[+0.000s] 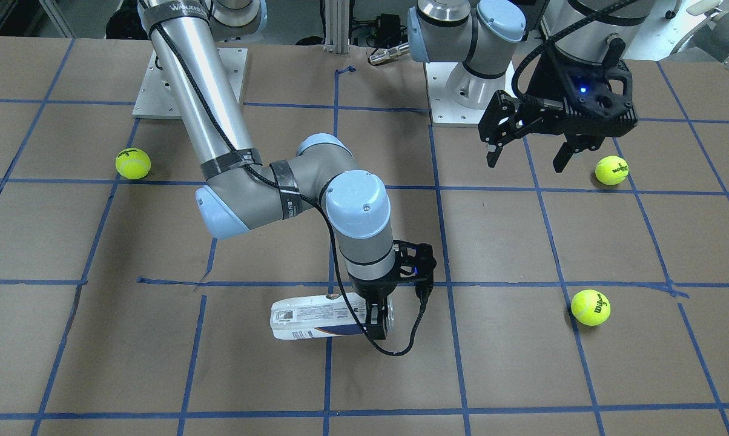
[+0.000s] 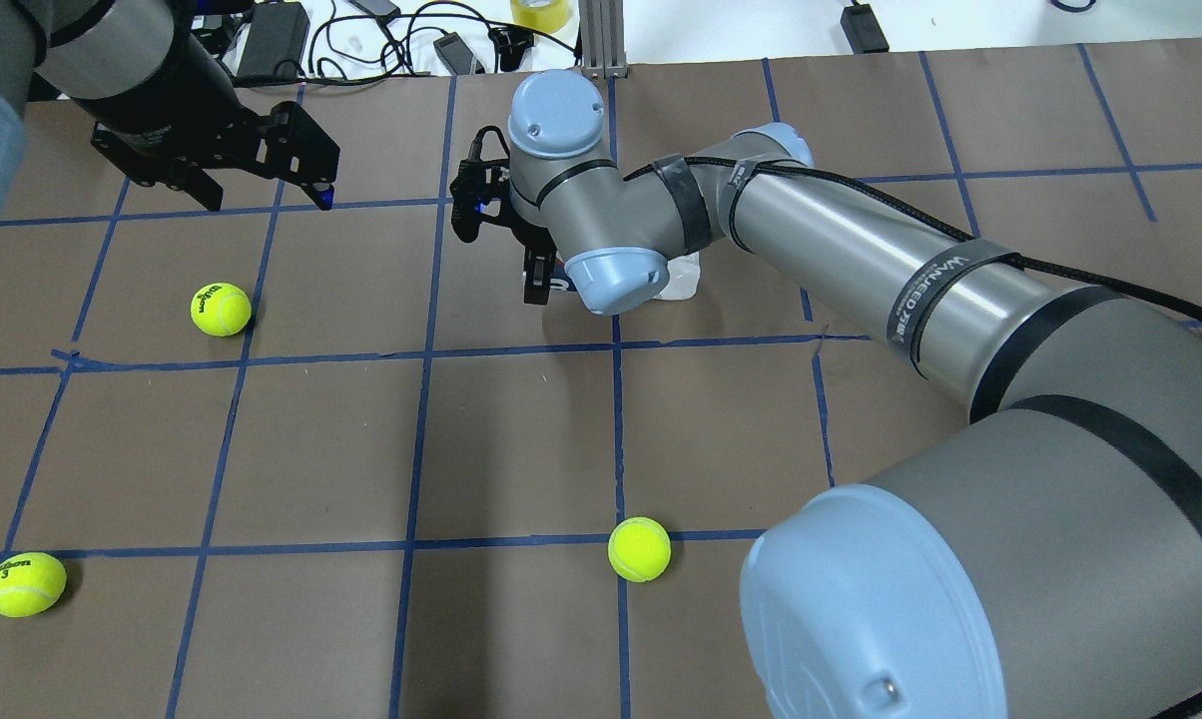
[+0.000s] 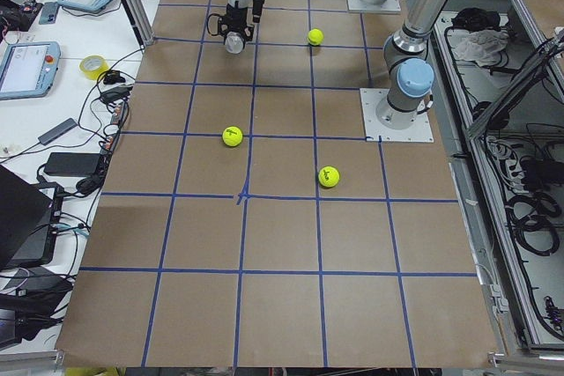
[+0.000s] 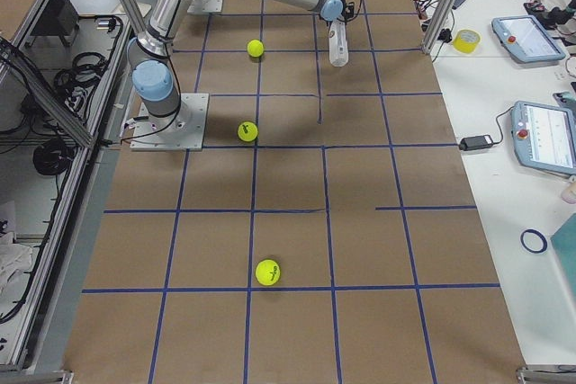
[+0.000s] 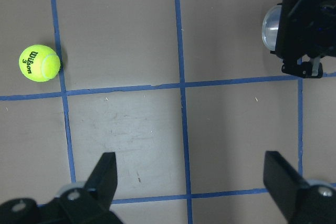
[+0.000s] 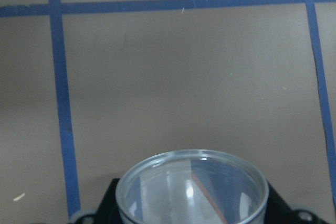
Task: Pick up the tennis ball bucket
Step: 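Carry the tube toward the table centre and lay it down with the right gripper, then open and raise the right gripper away from the tube while the left gripper approaches it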
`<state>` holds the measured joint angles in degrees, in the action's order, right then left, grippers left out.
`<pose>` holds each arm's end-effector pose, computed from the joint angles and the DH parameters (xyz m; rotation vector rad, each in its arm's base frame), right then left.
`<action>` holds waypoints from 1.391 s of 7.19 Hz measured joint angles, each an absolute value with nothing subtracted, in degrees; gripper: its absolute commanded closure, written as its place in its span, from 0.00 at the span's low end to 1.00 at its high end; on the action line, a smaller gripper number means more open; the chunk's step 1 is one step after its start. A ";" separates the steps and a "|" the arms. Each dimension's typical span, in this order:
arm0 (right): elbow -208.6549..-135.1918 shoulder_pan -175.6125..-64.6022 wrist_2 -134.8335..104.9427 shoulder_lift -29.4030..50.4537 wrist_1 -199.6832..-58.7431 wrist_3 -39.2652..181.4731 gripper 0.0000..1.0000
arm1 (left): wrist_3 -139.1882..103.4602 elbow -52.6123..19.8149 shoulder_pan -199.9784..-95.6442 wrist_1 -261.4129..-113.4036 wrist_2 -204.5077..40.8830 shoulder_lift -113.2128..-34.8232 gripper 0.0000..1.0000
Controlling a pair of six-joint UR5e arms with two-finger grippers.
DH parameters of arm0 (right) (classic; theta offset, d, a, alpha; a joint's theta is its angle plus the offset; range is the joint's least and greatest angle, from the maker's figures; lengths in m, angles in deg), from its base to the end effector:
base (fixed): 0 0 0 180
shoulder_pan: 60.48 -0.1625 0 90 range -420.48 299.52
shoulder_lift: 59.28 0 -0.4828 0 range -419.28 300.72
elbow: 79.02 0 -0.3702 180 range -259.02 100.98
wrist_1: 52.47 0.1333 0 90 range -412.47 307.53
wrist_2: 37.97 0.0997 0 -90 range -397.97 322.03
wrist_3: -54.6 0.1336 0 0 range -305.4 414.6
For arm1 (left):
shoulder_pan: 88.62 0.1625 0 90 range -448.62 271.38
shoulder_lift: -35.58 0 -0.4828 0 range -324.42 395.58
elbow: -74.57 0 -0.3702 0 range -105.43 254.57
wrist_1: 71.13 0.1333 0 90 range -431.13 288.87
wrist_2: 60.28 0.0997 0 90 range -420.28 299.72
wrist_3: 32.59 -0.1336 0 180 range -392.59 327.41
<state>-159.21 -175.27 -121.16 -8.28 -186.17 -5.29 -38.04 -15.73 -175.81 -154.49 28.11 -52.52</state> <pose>0.4527 -0.6245 0.2537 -2.0886 2.2576 -0.4285 -0.1138 -0.4780 0.5375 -0.0749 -3.1148 0.2270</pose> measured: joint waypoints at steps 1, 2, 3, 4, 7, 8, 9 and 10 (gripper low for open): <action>-159.23 -175.62 -119.80 -8.37 -186.76 -5.09 0.00 | -38.04 -15.72 -175.81 -154.47 28.13 -52.50 0.00; -159.31 -175.62 -119.25 -8.43 -186.98 -5.11 0.00 | -38.04 -15.71 -175.81 -154.46 28.14 -52.49 0.00; -159.35 -175.48 -118.93 -8.28 -186.83 -5.17 0.00 | -38.04 -15.70 -175.80 -154.45 28.14 -52.49 0.00; -159.45 -175.07 -118.81 -7.98 -186.47 -4.99 0.00 | -38.04 -15.70 -175.80 -154.45 28.14 -52.50 0.00; -159.71 -171.77 -119.11 -5.91 -183.83 0.44 0.00 | -38.01 -15.88 -175.80 -154.45 27.74 -52.60 0.00; -159.73 -168.94 -118.91 -3.86 -180.13 1.25 0.00 | -38.02 -15.92 -175.80 -154.45 27.62 -52.66 0.00; -159.74 -165.73 -118.78 -0.96 -175.08 1.61 0.00 | -38.04 -16.03 -175.80 -154.45 27.61 -52.71 0.00; -159.75 -162.89 -118.68 2.07 -170.69 1.77 0.00 | -38.02 -16.48 -175.80 -154.43 27.52 -52.80 0.00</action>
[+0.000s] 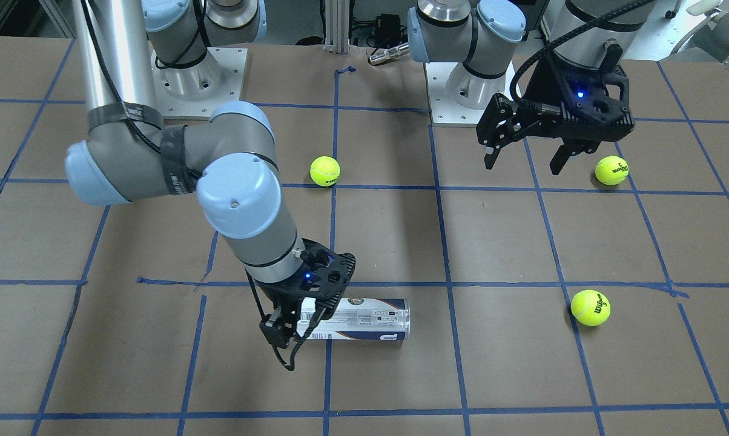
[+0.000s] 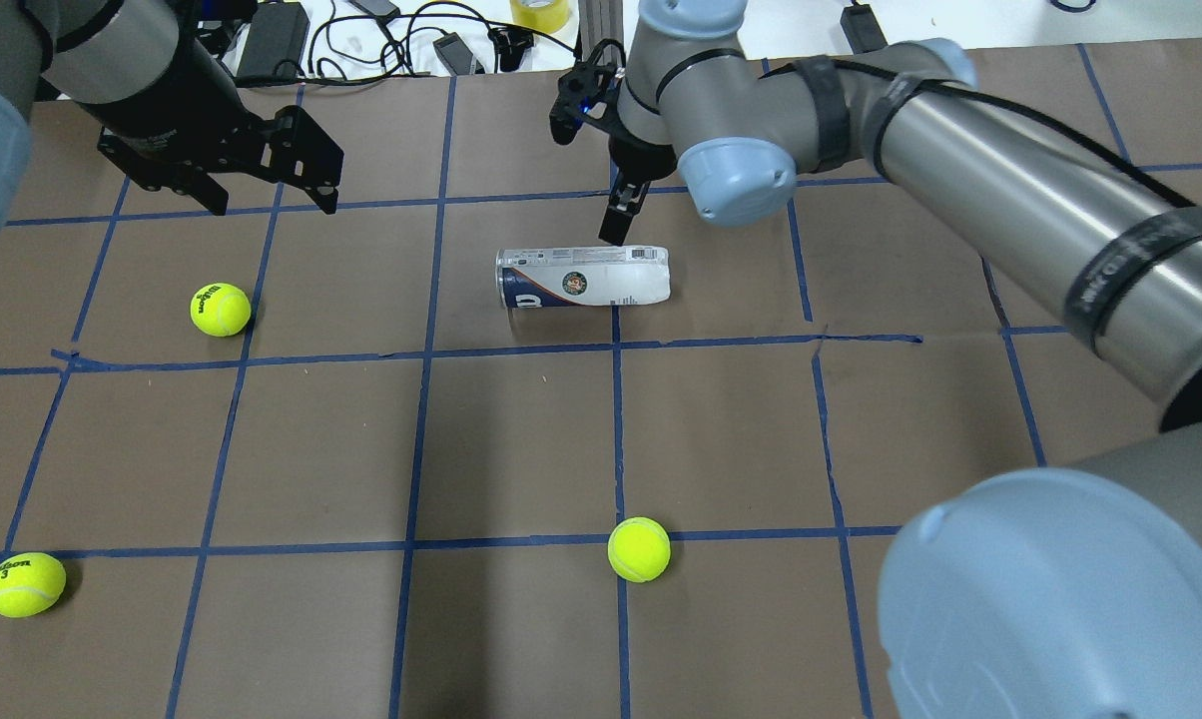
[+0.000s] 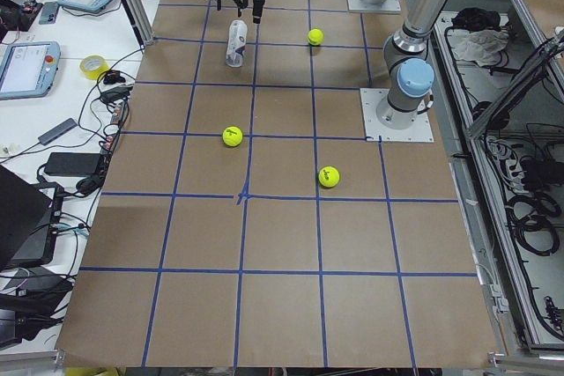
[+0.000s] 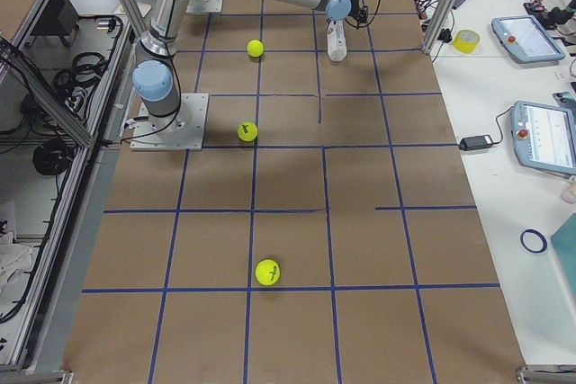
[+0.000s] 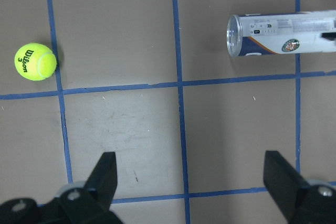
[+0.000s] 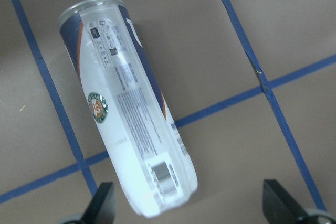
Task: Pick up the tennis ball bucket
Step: 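Open and raise the right gripper away from the tube while the left gripper approaches it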
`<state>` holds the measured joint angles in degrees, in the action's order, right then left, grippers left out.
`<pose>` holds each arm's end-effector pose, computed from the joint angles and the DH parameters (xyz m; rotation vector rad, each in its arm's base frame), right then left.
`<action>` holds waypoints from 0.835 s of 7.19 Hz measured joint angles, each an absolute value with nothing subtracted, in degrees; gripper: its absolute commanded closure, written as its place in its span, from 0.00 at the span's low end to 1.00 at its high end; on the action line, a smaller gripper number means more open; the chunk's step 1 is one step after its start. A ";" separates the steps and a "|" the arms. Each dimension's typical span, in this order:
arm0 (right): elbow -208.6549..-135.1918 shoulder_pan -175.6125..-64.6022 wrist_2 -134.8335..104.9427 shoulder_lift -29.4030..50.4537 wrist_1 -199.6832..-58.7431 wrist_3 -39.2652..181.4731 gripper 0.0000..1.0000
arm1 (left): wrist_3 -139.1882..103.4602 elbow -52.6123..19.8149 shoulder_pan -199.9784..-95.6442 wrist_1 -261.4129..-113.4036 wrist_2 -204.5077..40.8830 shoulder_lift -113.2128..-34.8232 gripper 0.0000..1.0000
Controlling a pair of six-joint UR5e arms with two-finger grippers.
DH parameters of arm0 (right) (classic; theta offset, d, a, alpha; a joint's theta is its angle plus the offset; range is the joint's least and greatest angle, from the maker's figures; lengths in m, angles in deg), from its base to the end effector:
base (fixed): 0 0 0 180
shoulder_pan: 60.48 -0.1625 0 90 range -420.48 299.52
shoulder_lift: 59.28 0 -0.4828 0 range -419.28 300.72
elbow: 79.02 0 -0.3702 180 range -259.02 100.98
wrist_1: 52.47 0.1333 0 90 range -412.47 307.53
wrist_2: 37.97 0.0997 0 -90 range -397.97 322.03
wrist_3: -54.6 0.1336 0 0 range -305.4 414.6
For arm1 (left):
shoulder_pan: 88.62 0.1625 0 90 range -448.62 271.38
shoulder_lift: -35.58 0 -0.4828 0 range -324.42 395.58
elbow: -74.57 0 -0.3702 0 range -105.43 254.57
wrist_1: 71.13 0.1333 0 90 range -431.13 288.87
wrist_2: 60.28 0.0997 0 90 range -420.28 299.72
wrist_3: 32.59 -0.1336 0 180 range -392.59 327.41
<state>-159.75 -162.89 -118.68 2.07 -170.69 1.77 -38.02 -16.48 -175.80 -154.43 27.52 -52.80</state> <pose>0.3016 -0.6499 0.3484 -1.6482 2.5399 -0.3046 -0.1150 -0.4786 0.5290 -0.0745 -3.1051 0.2011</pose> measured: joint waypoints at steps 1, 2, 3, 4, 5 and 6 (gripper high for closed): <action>-159.77 -160.50 -118.65 5.36 -166.85 2.50 0.00 | -37.94 -17.30 -175.91 -154.32 27.22 -52.86 0.00; -159.81 -158.86 -118.73 8.81 -162.49 5.35 0.00 | -37.85 -17.89 -176.10 -154.15 27.10 -52.83 0.00; -159.82 -157.88 -118.95 12.26 -157.45 9.86 0.00 | -37.81 -18.17 -176.21 -154.01 27.08 -52.85 0.00; -159.83 -157.14 -119.32 15.84 -152.42 15.17 0.00 | -37.57 -18.30 -176.25 -153.93 27.04 -53.17 0.00; -159.85 -156.52 -119.61 18.82 -148.95 21.54 0.00 | -37.18 -18.39 -176.25 -153.67 26.88 -54.40 0.00; -159.87 -156.00 -119.73 20.57 -147.24 28.54 0.00 | -37.22 -18.45 -176.24 -152.78 26.20 -56.73 0.00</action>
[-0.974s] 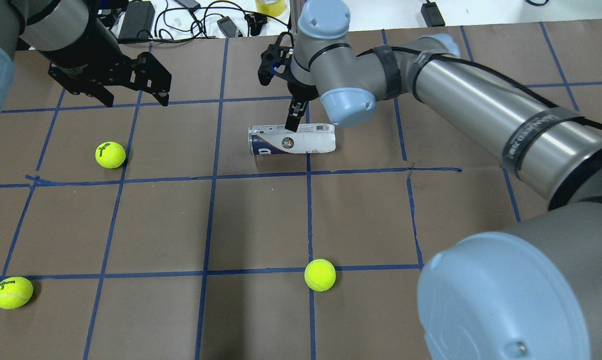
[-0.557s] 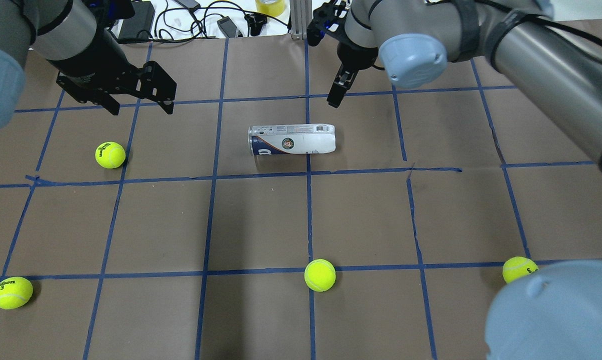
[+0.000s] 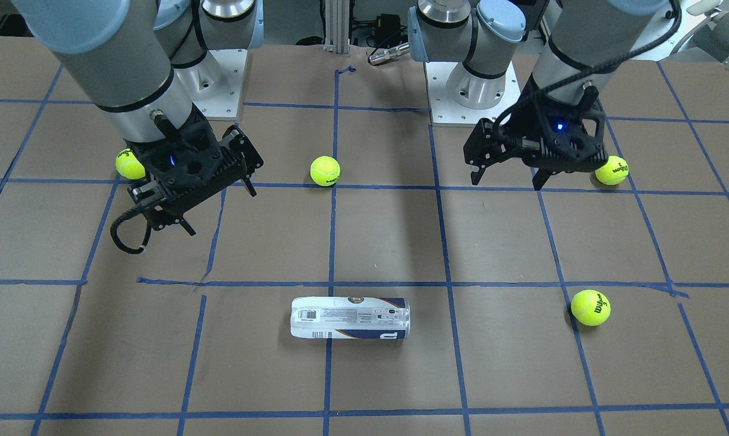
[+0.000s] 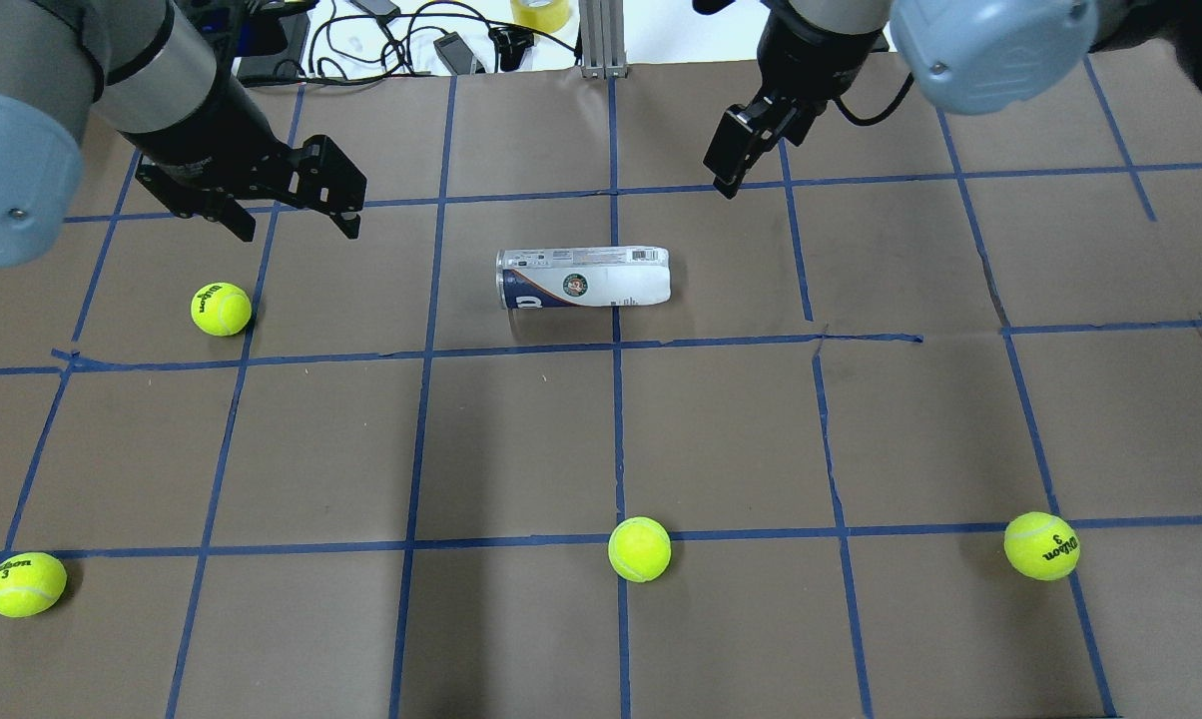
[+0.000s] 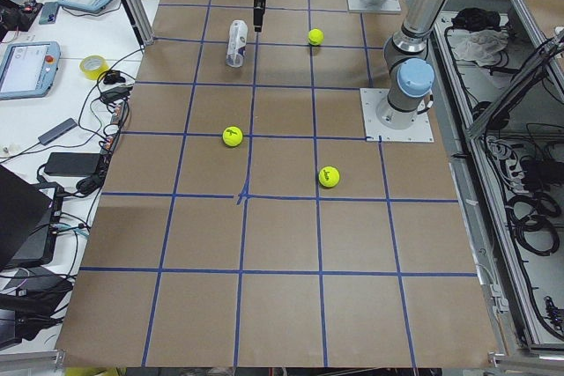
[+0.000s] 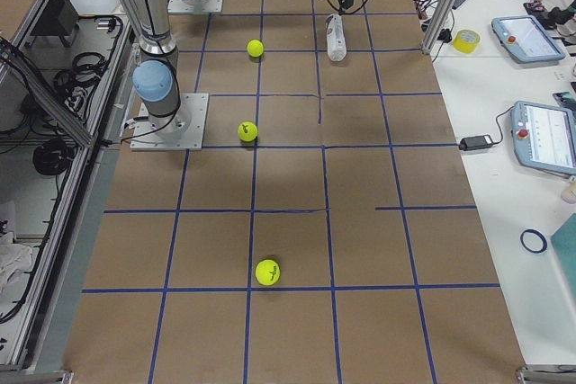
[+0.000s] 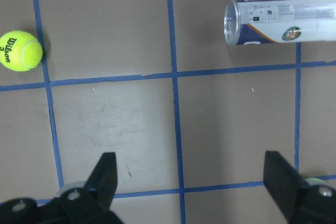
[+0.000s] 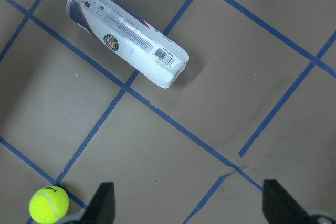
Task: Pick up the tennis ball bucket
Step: 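Open and raise the right gripper away from the tube while the left gripper approaches it, then grasp the open end of the lying tube with the left gripper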
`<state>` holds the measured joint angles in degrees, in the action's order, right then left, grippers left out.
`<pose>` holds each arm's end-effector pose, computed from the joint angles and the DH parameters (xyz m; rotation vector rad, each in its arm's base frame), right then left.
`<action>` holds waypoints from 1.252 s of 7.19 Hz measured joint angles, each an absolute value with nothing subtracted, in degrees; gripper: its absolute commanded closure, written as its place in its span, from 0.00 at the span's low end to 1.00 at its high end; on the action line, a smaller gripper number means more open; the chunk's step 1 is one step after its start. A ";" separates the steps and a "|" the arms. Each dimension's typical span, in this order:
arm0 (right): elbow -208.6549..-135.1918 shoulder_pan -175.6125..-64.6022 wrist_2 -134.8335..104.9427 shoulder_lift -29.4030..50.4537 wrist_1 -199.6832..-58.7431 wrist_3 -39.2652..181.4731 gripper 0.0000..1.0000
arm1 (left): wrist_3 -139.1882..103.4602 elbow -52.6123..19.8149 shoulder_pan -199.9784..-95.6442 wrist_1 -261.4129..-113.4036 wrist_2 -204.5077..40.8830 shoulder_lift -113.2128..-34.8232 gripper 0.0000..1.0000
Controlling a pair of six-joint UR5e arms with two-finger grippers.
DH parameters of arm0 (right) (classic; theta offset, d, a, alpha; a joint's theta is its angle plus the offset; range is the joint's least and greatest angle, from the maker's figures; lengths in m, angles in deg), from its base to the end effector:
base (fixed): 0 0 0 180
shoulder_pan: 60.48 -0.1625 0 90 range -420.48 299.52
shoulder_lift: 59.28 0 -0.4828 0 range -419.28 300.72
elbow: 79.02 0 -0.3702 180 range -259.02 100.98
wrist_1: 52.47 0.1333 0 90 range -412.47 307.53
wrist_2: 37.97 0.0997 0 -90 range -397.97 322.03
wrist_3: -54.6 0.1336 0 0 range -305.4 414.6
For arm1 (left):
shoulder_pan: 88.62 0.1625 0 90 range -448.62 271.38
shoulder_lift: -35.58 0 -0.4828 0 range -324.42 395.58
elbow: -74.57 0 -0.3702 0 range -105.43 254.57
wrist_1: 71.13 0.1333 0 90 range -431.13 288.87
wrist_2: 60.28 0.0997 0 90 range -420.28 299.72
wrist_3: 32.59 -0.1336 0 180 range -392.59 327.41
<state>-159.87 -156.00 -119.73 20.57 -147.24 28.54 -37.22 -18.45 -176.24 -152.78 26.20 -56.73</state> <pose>0.2059 -0.5461 0.5059 -0.8256 2.8933 -0.1361 -0.1208 -0.5001 0.4826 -0.0630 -3.0816 0.0869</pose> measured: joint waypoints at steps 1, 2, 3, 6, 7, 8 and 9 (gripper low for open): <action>-159.90 -155.76 -120.19 21.73 -146.42 35.04 0.00 | -37.65 -18.46 -176.19 -150.85 24.47 -59.69 0.00; -160.06 -155.62 -121.34 23.23 -145.34 40.11 0.00 | -38.16 -18.42 -176.15 -148.23 21.37 -63.10 0.00; -160.34 -155.50 -122.56 24.80 -143.56 45.39 0.00 | -39.37 -18.34 -176.06 -145.76 17.60 -66.70 0.00; -161.32 -155.02 -125.18 26.71 -140.88 55.26 0.00 | -42.89 -17.34 -175.21 -138.91 7.42 -77.71 0.00; -161.41 -154.96 -125.50 27.43 -141.06 53.35 0.00 | -43.22 -16.70 -174.69 -137.51 3.87 -80.92 0.00; -161.43 -154.65 -125.62 28.48 -141.02 50.59 0.00 | -43.48 -16.18 -174.17 -136.96 0.32 -83.57 0.00; -161.48 -153.80 -125.69 29.38 -140.69 49.04 0.00 | -43.34 -16.36 -173.92 -136.80 -3.67 -85.40 0.00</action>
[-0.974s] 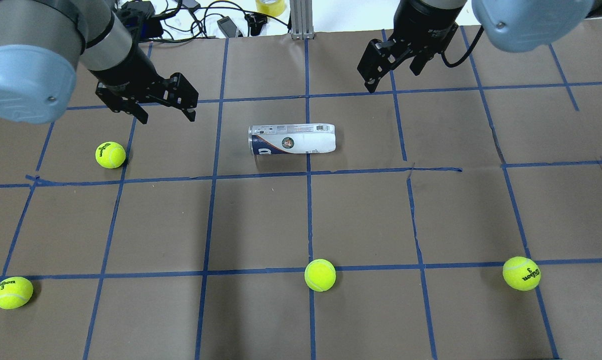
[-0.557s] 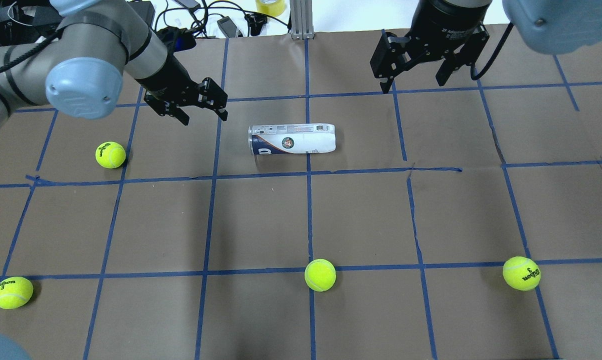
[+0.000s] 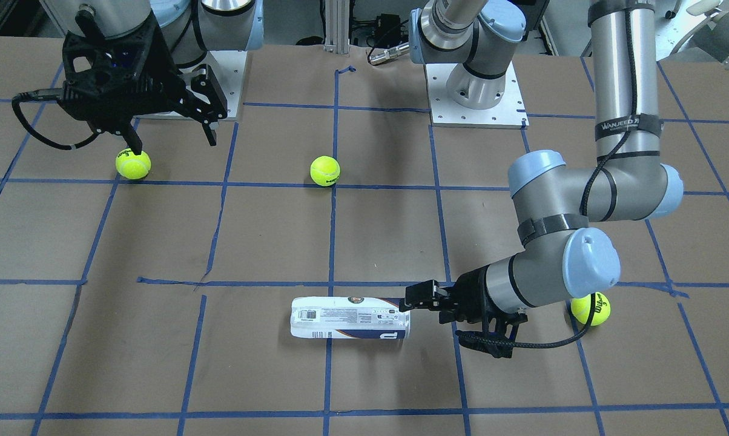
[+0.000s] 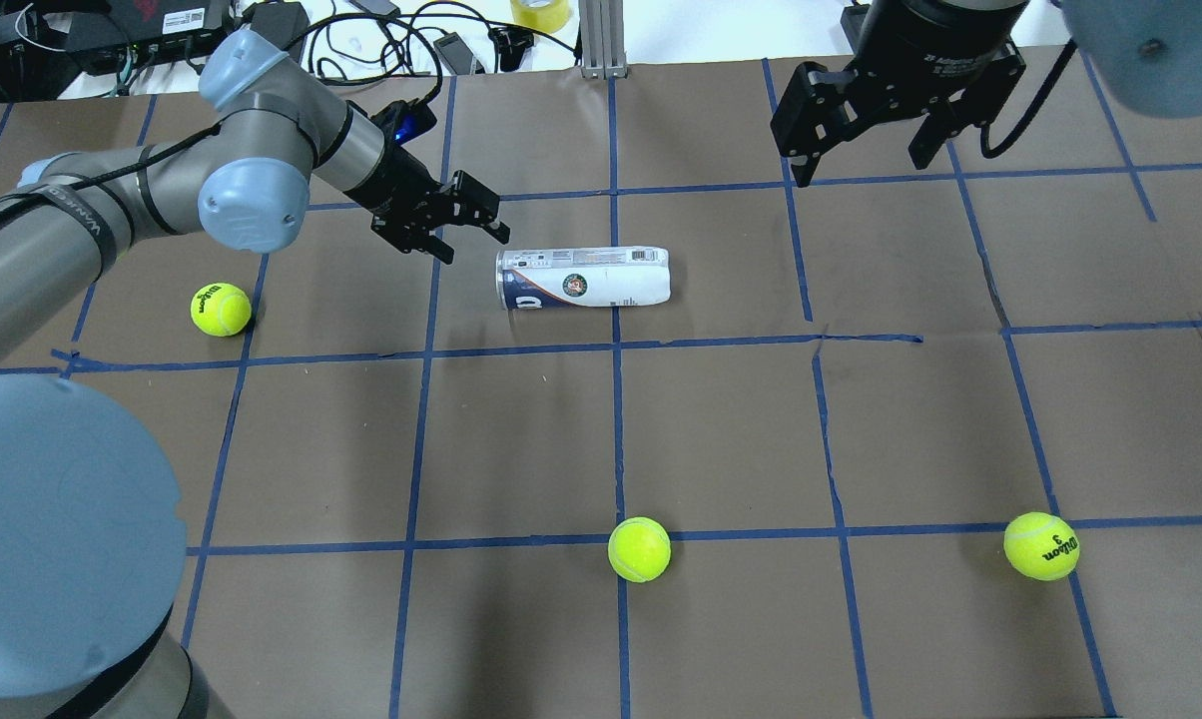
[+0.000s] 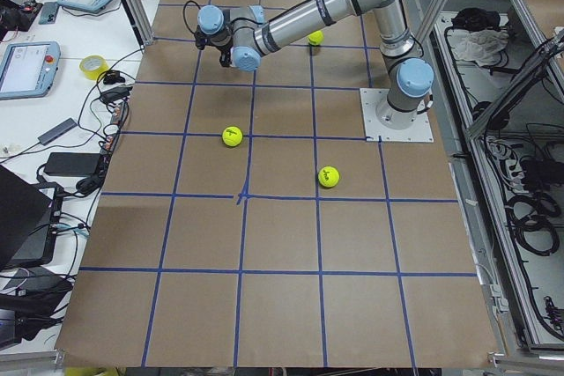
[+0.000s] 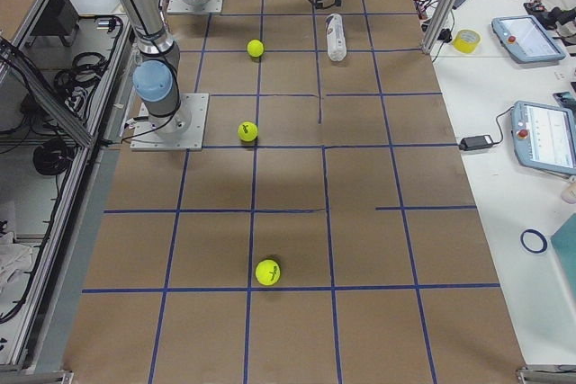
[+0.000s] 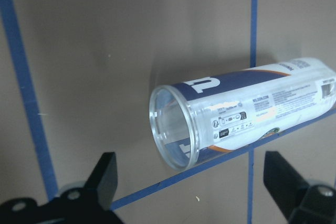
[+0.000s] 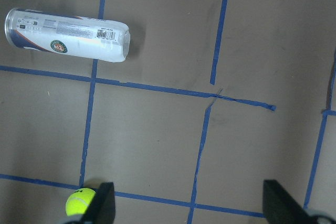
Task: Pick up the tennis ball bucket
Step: 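Grasp the open end of the lying tube with the left gripper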
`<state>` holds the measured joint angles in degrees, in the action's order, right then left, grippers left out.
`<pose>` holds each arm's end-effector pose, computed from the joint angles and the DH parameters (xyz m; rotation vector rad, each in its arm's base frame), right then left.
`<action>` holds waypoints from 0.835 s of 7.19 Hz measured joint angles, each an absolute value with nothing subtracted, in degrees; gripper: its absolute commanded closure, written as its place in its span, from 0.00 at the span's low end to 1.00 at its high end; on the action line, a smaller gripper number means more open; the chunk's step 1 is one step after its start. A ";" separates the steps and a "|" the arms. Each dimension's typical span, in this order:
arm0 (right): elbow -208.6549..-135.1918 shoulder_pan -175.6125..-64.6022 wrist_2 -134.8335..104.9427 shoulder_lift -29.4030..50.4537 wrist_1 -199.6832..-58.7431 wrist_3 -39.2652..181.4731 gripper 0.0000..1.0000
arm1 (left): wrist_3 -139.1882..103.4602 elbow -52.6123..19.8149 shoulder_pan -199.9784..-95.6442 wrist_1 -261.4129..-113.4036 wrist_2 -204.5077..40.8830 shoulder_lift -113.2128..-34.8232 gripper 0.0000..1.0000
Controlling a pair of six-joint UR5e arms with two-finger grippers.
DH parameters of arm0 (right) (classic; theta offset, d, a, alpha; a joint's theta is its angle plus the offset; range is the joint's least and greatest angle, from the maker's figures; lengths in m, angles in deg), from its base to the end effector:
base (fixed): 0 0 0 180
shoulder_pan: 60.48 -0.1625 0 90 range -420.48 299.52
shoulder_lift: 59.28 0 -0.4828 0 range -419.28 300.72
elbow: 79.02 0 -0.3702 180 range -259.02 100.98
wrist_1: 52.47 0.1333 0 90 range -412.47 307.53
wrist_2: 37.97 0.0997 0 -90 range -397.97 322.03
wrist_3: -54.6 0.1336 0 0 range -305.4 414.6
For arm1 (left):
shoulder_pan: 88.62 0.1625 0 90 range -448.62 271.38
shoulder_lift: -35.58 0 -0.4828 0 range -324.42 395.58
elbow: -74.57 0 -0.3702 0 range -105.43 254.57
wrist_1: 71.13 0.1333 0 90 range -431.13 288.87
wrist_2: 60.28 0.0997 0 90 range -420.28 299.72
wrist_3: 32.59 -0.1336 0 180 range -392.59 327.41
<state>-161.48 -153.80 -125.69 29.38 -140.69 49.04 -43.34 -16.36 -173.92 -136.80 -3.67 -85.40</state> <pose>0.1667 -0.4802 0.5597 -0.2424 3.0915 -0.1209 -0.1531 -0.6617 0.2570 -0.0839 -2.5456 -0.0645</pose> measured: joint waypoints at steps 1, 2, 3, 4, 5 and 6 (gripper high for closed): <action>-161.70 -152.80 -125.71 29.82 -140.44 48.42 0.00 | -43.40 -17.09 -173.83 -136.76 -8.42 -86.79 0.00; -162.43 -152.14 -125.72 30.14 -140.35 48.18 0.00 | -43.83 -17.91 -173.81 -136.74 -13.17 -87.93 0.00; -163.25 -151.85 -125.73 30.53 -140.45 48.10 0.00 | -44.11 -18.39 -173.79 -136.76 -16.42 -88.74 0.00; -163.78 -151.76 -125.71 30.84 -140.69 48.09 0.00 | -44.13 -18.58 -173.79 -136.77 -17.99 -89.47 0.00; -164.14 -151.74 -125.69 30.93 -140.89 48.09 0.00 | -44.12 -18.64 -173.78 -136.76 -19.26 -90.25 0.00; -164.29 -151.66 -125.68 30.99 -140.97 48.10 0.00 | -43.97 -18.54 -173.78 -136.74 -20.63 -90.91 0.03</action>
